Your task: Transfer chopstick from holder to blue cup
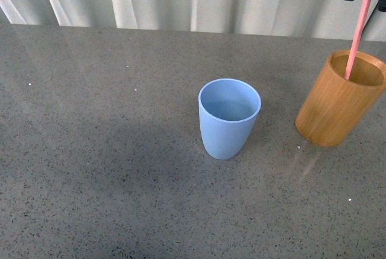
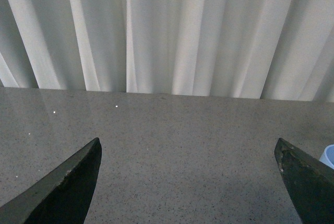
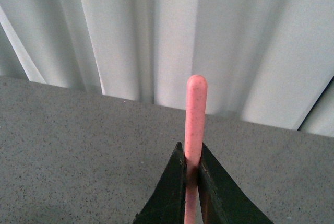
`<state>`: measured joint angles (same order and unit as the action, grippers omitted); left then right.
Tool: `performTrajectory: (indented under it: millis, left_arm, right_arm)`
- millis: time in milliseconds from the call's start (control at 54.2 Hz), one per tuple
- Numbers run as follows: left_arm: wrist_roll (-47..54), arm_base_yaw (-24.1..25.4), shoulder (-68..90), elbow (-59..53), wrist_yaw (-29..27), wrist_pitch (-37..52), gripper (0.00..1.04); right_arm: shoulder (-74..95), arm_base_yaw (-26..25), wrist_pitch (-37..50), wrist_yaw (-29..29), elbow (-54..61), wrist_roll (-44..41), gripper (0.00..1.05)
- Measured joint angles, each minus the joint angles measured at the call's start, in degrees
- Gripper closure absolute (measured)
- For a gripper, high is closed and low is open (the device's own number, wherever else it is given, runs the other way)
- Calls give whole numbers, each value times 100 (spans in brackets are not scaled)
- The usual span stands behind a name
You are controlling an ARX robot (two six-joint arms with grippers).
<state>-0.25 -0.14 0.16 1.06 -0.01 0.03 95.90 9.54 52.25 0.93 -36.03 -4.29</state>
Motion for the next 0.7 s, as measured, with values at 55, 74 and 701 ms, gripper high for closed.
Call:
performTrajectory:
  millis: [55, 74, 701]
  left_arm:
    - [0, 0, 2, 0, 0, 0, 7]
    - [0, 0, 2, 0, 0, 0, 7]
    - [0, 0, 0, 0, 0, 0, 7]
  right_arm:
    - [-94, 46, 94, -46, 92, -114, 102]
    - [-111, 52, 96, -50, 103, -118, 102]
    - [-1167, 1272, -487, -560, -511, -127, 102]
